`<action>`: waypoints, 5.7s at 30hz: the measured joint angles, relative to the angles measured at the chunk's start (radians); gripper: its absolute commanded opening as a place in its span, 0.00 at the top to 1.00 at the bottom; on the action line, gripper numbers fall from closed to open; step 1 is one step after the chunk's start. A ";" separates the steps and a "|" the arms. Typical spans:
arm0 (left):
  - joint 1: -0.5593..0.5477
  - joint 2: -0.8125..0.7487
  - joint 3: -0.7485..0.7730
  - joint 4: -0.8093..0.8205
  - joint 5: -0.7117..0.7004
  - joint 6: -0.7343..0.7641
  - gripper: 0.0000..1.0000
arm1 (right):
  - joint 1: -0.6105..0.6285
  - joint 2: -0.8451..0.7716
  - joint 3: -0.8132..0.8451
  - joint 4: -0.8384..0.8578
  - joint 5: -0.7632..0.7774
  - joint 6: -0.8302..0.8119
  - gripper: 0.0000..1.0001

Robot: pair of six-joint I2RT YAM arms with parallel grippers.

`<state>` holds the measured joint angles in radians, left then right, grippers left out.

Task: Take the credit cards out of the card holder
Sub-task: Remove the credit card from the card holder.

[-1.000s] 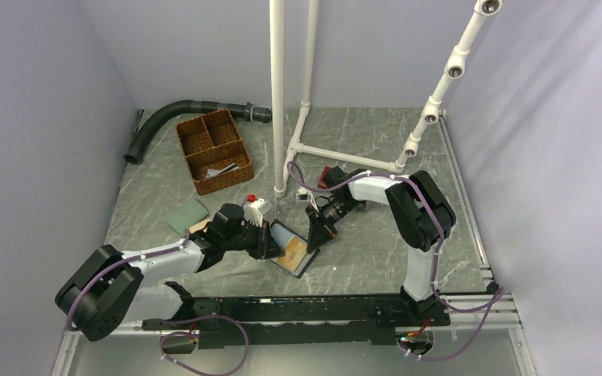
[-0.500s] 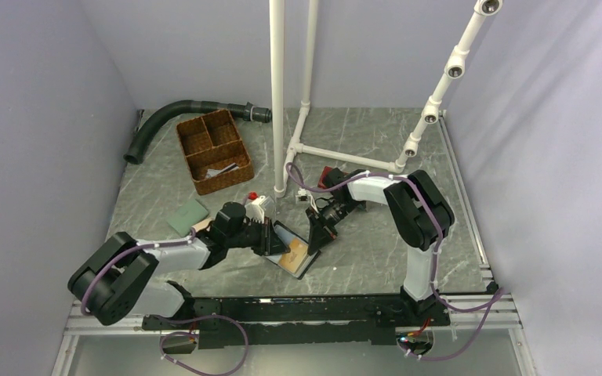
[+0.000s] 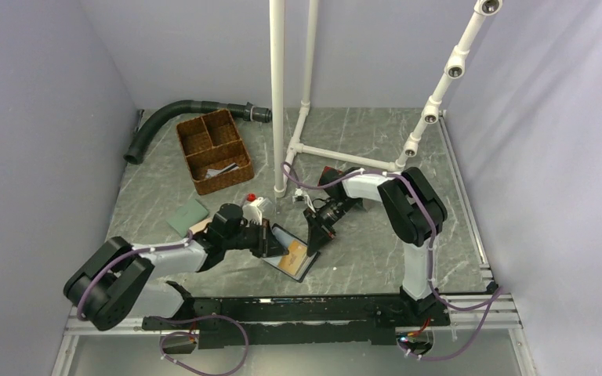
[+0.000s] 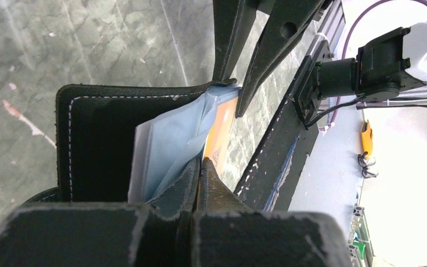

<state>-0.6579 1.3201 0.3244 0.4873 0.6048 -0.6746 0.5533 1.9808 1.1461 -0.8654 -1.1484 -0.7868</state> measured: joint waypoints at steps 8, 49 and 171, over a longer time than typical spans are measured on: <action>0.031 -0.103 -0.028 -0.085 -0.052 -0.007 1.00 | 0.024 0.051 0.082 -0.043 -0.001 -0.001 0.97; 0.117 0.033 0.034 -0.060 0.053 -0.084 0.56 | -0.081 0.004 0.047 -0.083 0.192 0.060 0.41; -0.049 -0.300 -0.017 -0.303 -0.273 0.101 1.00 | 0.092 0.016 0.018 0.148 0.088 0.069 0.62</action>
<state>-0.7067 1.0203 0.3077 0.1844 0.3317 -0.5739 0.6449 1.9972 1.1645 -0.7170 -1.0607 -0.7177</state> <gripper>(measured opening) 0.006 0.439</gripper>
